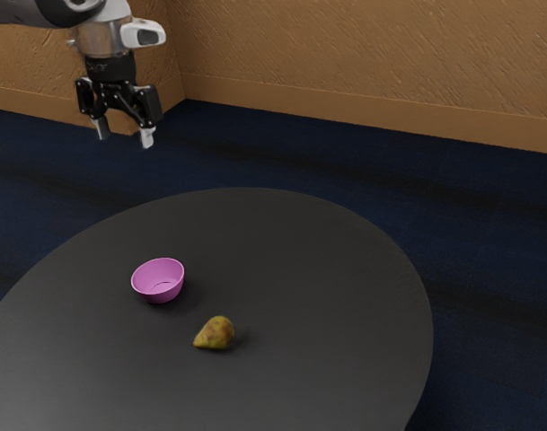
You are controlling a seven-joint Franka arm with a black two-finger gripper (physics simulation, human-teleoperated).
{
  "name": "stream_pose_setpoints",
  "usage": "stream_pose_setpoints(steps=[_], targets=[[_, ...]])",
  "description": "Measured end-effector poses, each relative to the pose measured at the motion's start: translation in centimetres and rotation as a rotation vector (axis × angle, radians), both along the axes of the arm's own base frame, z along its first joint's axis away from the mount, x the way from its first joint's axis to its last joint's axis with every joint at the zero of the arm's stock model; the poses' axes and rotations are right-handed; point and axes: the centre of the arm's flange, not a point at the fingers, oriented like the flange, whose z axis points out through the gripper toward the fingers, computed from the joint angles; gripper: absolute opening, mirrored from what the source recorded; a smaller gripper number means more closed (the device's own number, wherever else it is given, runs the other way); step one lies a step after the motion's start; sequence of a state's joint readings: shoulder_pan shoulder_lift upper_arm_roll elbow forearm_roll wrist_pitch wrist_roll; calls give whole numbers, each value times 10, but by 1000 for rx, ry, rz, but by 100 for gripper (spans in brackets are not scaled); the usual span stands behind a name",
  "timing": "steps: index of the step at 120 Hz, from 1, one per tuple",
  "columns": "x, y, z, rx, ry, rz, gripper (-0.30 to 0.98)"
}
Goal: Place the pear in the bowl.
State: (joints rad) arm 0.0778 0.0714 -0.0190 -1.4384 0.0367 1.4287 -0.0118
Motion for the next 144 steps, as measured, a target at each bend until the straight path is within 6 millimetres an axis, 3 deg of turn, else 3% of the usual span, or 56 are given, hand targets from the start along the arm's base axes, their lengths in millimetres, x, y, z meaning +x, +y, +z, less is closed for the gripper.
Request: stream_pose_setpoints(steps=[27, 36, 48, 54, 63, 85, 100, 123, 144], targets=[[8, -4, 13, 4, -86, -29, 69], [20, -20, 13, 3, -120, -66, 69], [48, -60, -21, -10, -117, -145, 69], [64, -71, -53, -15, -85, -167, 69], [84, -72, -95, -13, -43, -174, 69], [101, -68, -149, -12, 16, -175, 69], [98, -85, -170, -20, 52, -205, 69], [71, -151, -187, 1, 77, -313, 69], [45, -162, -230, 0, 152, -328, 69]])
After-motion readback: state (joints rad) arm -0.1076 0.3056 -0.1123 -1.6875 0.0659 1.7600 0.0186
